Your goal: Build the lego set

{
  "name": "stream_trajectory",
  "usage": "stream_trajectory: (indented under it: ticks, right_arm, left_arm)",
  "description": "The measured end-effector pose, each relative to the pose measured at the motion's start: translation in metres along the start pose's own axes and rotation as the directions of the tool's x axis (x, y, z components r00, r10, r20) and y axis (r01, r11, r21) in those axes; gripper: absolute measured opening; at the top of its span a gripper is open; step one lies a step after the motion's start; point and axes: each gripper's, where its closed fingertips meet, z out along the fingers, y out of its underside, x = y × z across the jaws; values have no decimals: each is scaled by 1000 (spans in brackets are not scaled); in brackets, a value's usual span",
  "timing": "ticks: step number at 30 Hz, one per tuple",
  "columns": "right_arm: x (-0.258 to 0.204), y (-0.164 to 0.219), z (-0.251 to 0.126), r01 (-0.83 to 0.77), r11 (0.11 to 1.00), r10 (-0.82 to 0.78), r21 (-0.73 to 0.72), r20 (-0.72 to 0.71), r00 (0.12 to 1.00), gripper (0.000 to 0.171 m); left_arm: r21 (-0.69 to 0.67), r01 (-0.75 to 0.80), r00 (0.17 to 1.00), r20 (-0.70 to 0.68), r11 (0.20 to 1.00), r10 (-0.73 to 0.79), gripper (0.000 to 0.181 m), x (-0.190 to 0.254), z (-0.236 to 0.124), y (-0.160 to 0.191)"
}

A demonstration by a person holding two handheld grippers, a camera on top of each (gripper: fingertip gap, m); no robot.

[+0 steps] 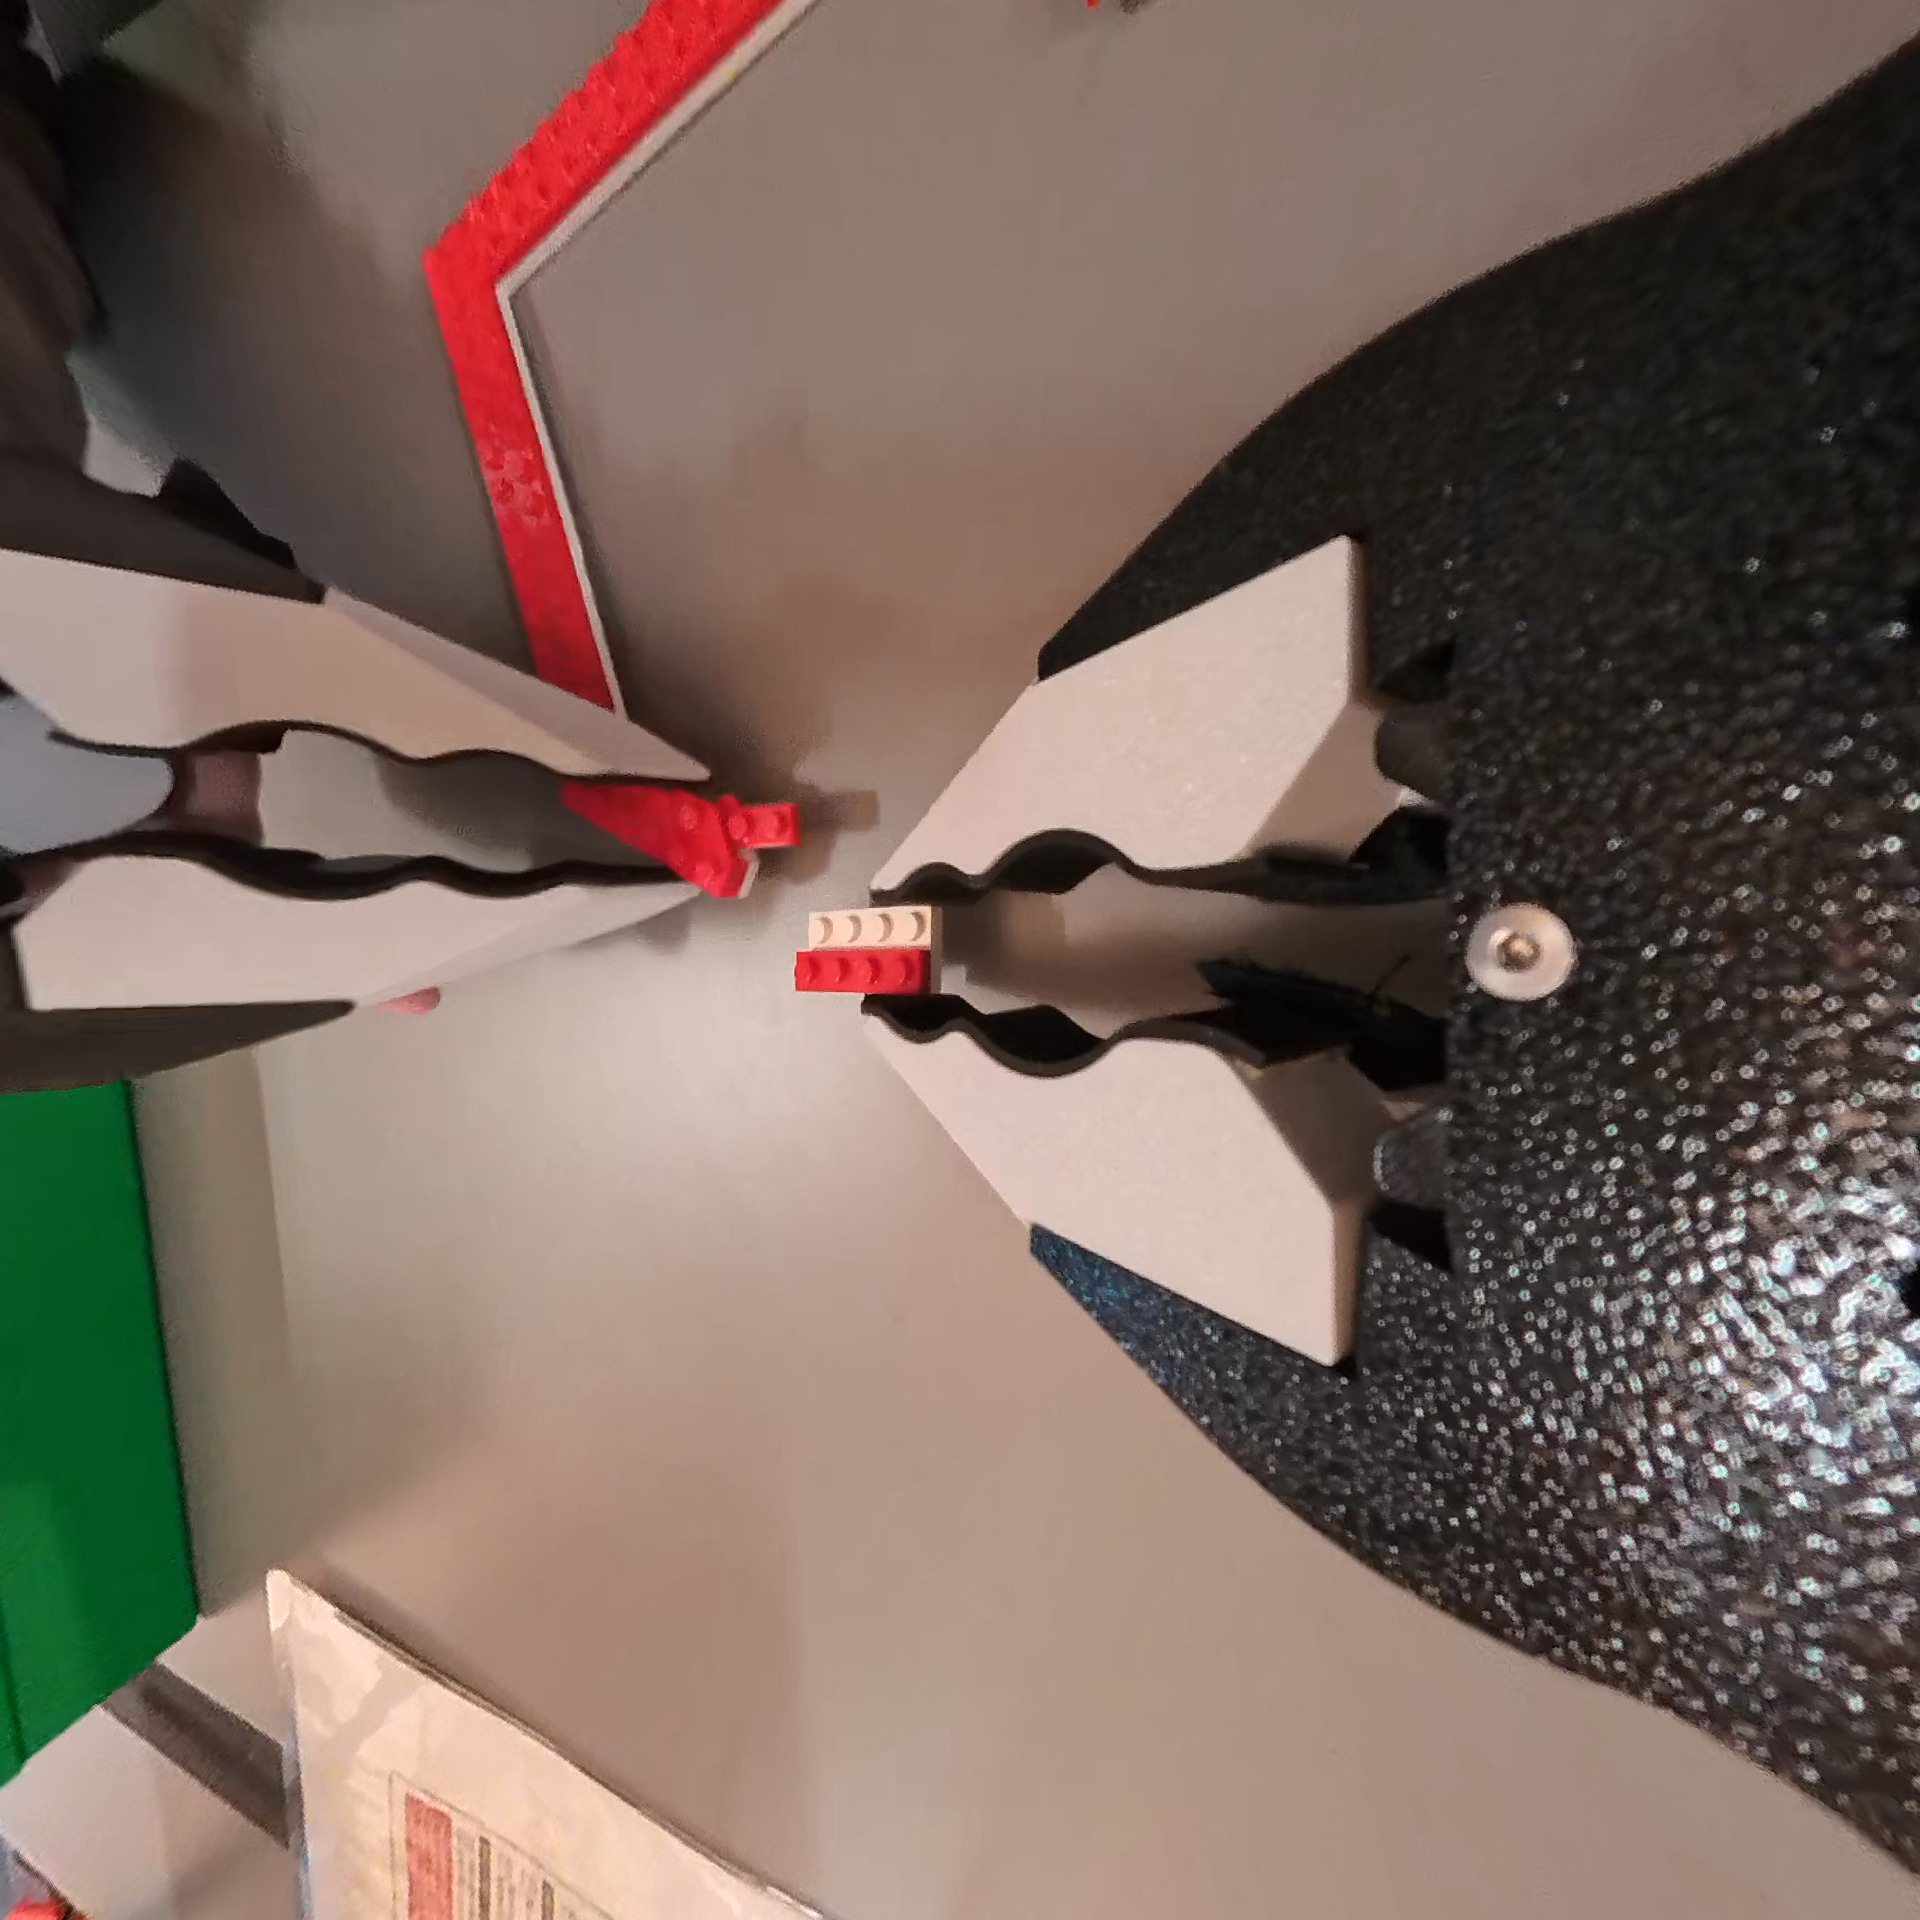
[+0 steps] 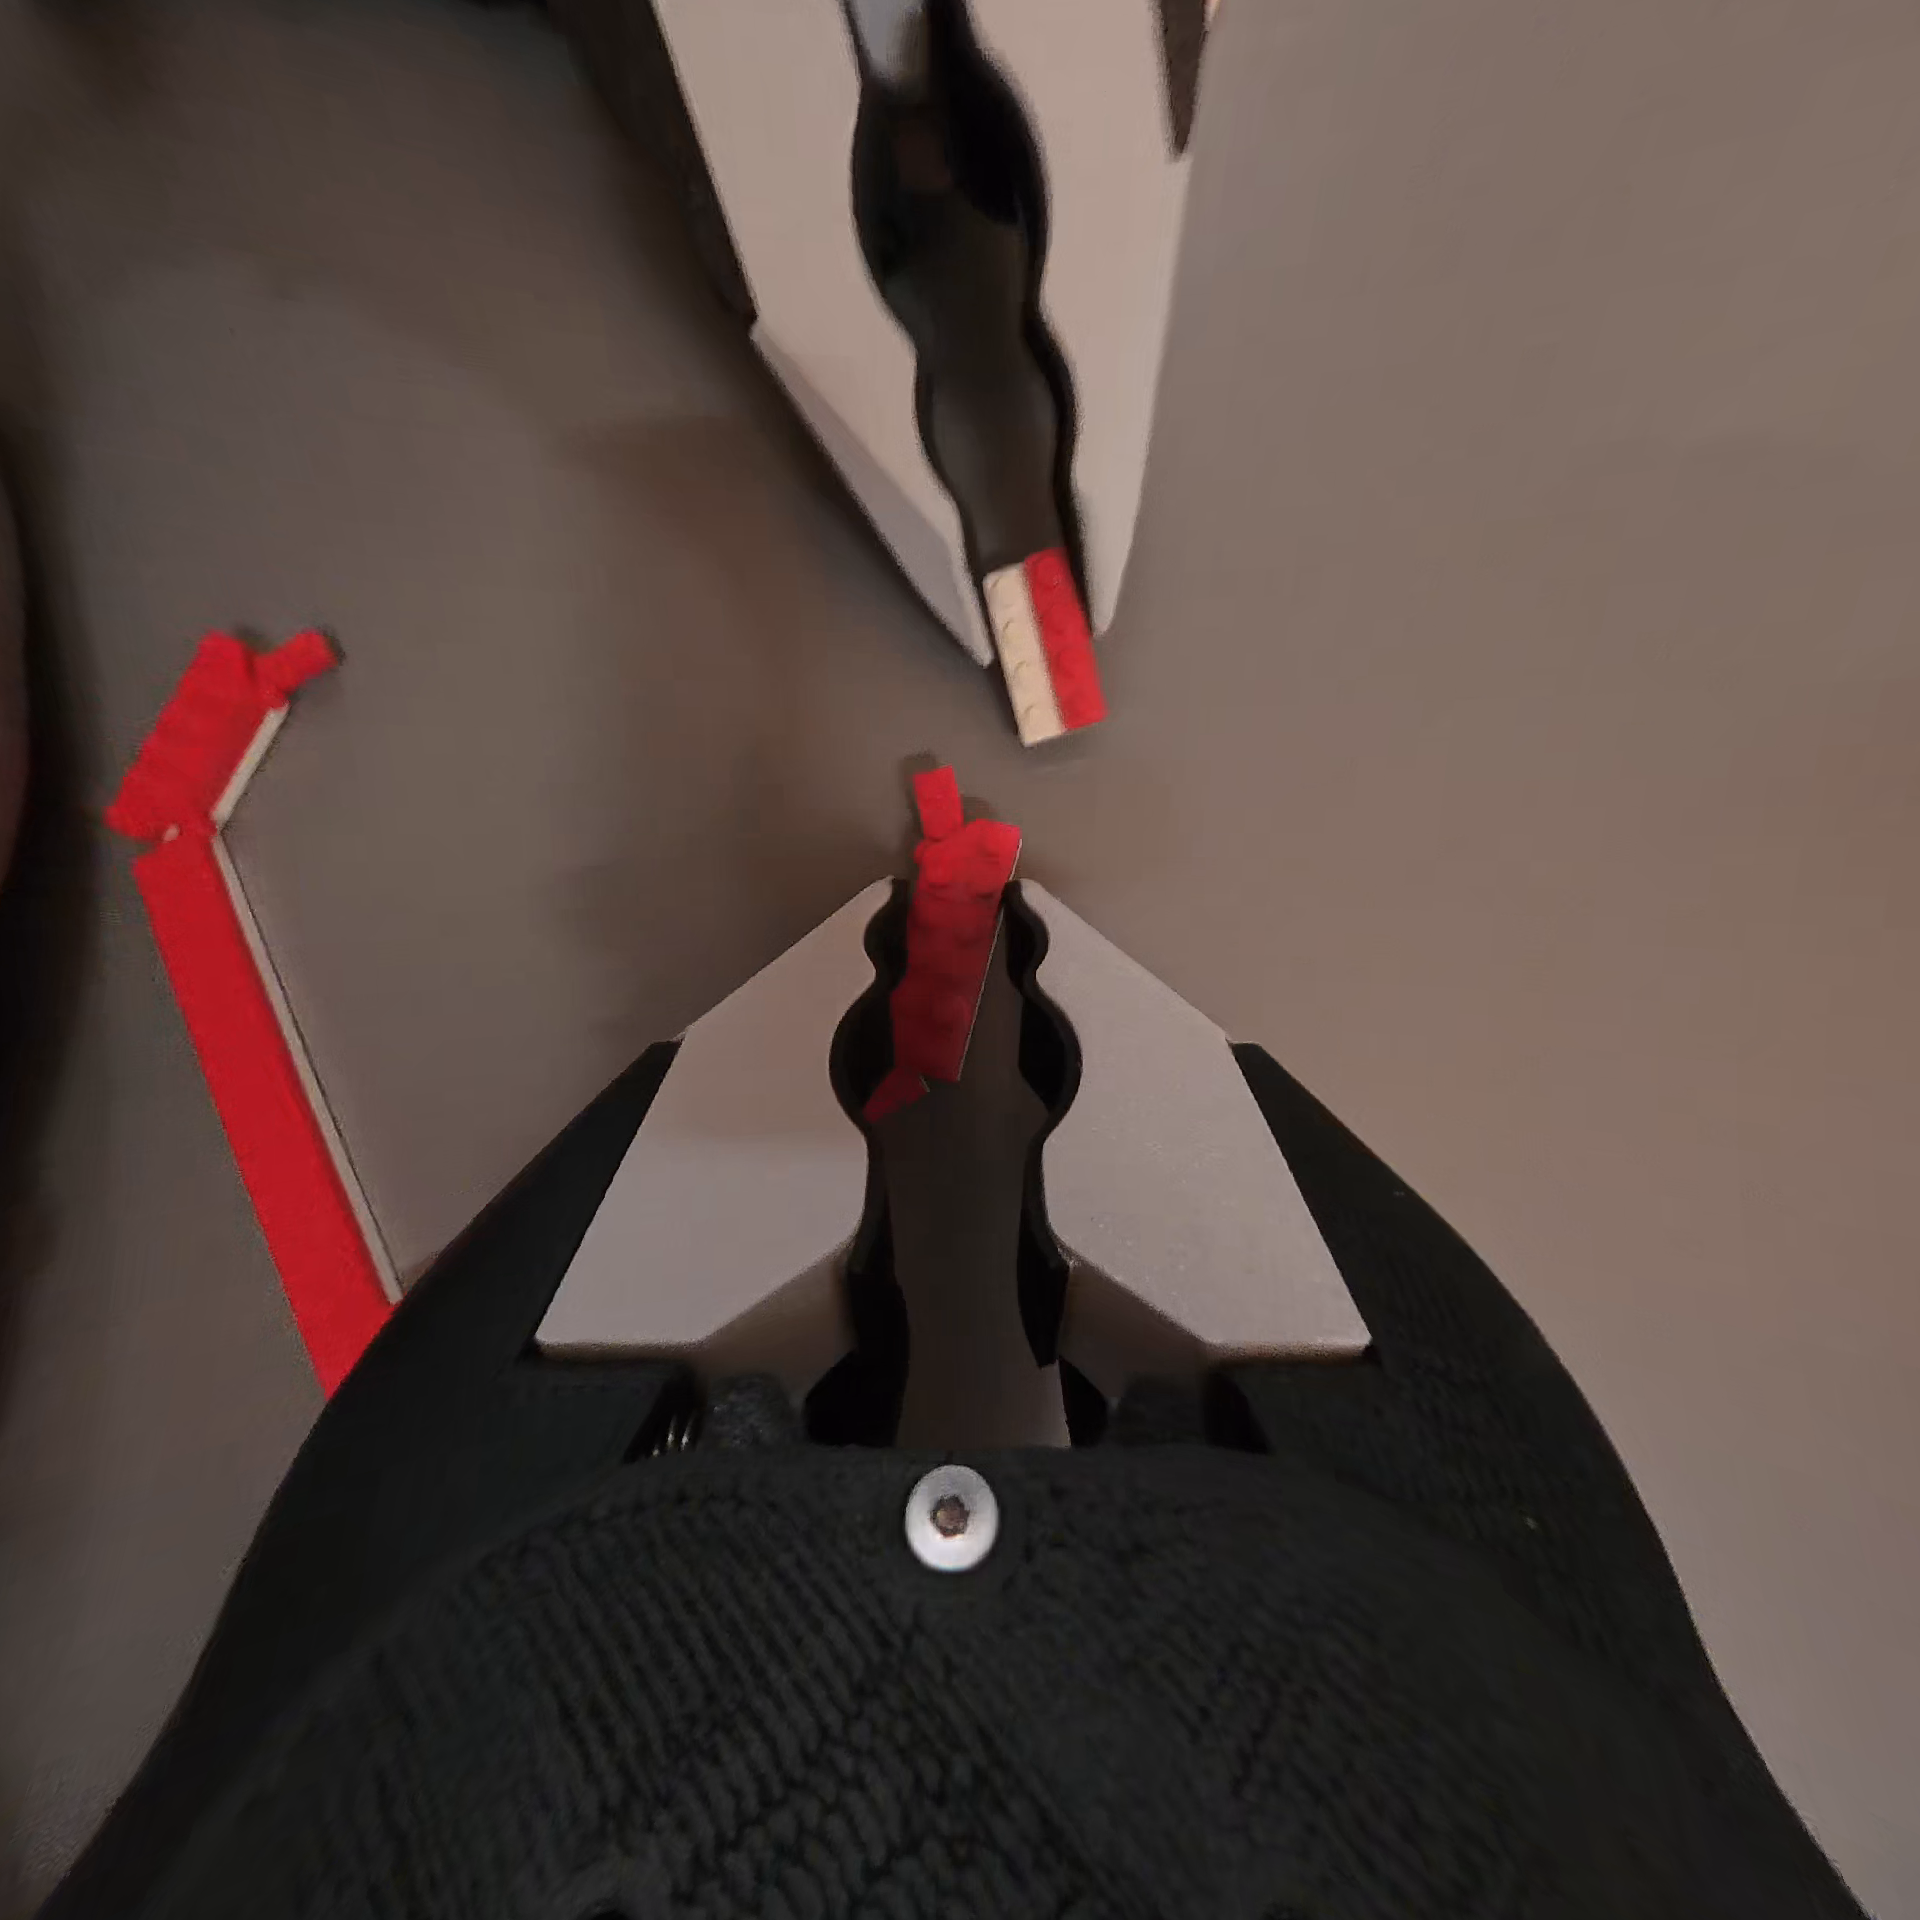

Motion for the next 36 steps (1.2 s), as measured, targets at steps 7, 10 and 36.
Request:
stream_trajectory:
  ticks: [7,10,36]
  right_arm:
    - [21,-26,-2,-16,978,21,209,-22,1000,16]
    - [30,-33,-5,-59,955,65,289,-11,998,16]
    - [35,-30,2,-198,934,182,298,79,980,16]
  left_arm:
    - [23,126,992,-6,992,-126,15,-7,-3,-2]
    - [65,217,976,-19,974,-217,15,-10,-6,-8]
    - [38,271,962,30,962,-272,15,-13,-2,-4]
